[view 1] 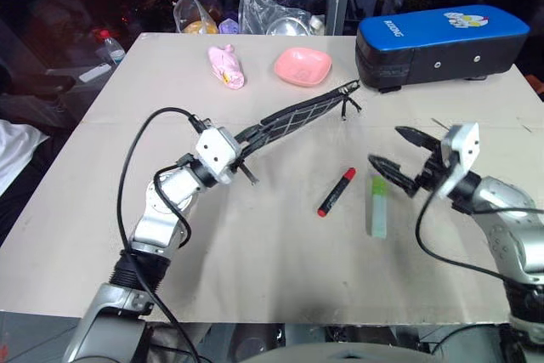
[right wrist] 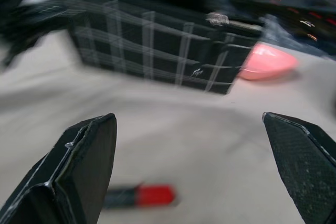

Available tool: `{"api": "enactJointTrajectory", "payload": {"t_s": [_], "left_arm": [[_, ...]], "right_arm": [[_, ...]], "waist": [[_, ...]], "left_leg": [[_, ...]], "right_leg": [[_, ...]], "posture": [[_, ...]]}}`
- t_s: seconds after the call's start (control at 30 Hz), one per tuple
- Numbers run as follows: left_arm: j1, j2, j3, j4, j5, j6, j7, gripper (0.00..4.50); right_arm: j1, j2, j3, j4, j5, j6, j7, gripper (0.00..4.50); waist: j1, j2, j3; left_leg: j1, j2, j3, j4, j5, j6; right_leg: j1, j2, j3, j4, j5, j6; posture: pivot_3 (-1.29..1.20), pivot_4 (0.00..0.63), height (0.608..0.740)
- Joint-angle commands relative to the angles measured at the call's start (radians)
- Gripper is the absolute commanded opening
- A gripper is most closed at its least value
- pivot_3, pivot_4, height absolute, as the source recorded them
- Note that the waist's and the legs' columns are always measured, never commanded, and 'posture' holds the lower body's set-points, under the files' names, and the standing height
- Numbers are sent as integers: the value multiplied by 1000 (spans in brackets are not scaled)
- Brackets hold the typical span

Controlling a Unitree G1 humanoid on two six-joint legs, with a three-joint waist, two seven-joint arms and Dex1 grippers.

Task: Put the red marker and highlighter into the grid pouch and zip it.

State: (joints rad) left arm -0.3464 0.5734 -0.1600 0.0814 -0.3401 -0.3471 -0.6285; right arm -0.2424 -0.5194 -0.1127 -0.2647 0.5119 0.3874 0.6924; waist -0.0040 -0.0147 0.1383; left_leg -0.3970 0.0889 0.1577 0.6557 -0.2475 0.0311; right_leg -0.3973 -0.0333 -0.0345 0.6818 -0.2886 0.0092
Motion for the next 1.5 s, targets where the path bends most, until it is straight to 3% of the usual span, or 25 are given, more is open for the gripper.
{"api": "enactJointTrajectory", "payload": {"t_s": [0.03, 0.3, 0.6, 0.73, 0.83, 0.87, 0.97, 1.33, 1.5], "left_arm": [[-7, -21, 26, -34, 2, 28, -37, 43], [1, -68, 26, 10, 63, -18, -109, 43], [0, -96, 37, 44, 91, -54, -157, 43], [3, -101, 42, 46, 97, -56, -165, 0], [8, -105, 46, 47, 101, -56, -171, 0], [9, -106, 48, 47, 102, -57, -173, 0], [12, -110, 53, 49, 105, -57, -180, 0], [25, -121, 75, 55, 83, -44, -191, 0], [25, -125, 80, 41, 96, -40, -184, 1772]], "right_arm": [[-99, 21, 3, -48, 40, 192, -137, 4500], [-252, 119, -5, -32, 134, 497, -300, 4500], [-317, 149, -6, 16, 129, 566, -347, 4500], [-323, 151, -5, 30, 119, 558, -355, 3396], [-326, 159, -17, 41, 117, 557, -370, 1988], [-326, 157, -17, 43, 113, 555, -372, 1328], [-327, 154, -15, 49, 105, 548, -375, 74], [-329, 176, -28, 58, 87, 533, -398, 74], [-329, 180, -24, 55, 83, 526, -395, 0]], "waist": [[-2, 0, 0], [-7, 0, 0], [-8, 0, 0], [-9, 0, 0], [-9, 0, 0], [-9, 0, 0], [-10, 0, 0], [-10, 0, 0], [-10, 0, 0]], "left_leg": [[0, 0, 0, 0, 0, 0], [-1, 0, 0, 0, 0, 0], [-1, 0, 0, -1, 0, 0], [-2, 1, 0, -1, 0, 0], [-2, 1, 0, -2, 0, 0], [-2, 1, 0, -2, 0, 0], [-2, 1, 0, -2, 0, 0], [-3, 1, 1, -2, 0, 0], [-3, 1, 1, -2, 0, 0]], "right_leg": [[0, 0, 0, 0, 0, 0], [0, 0, 0, -2, 0, 0], [0, 0, 0, -2, 0, 0], [-1, 0, 1, -2, 0, 0], [-1, 0, 1, -2, 0, 0], [-1, 0, 1, -2, 0, 0], [-1, 0, 1, -2, 0, 0], [-3, -1, 2, -2, 0, 0], [-4, 0, 2, -2, 0, 0]], "posture": [[0, 150, 740], [0, 150, 740], [0, 150, 740], [0, 150, 740], [0, 150, 740], [0, 150, 740], [0, 150, 740], [0, 150, 740], [0, 150, 740]]}}
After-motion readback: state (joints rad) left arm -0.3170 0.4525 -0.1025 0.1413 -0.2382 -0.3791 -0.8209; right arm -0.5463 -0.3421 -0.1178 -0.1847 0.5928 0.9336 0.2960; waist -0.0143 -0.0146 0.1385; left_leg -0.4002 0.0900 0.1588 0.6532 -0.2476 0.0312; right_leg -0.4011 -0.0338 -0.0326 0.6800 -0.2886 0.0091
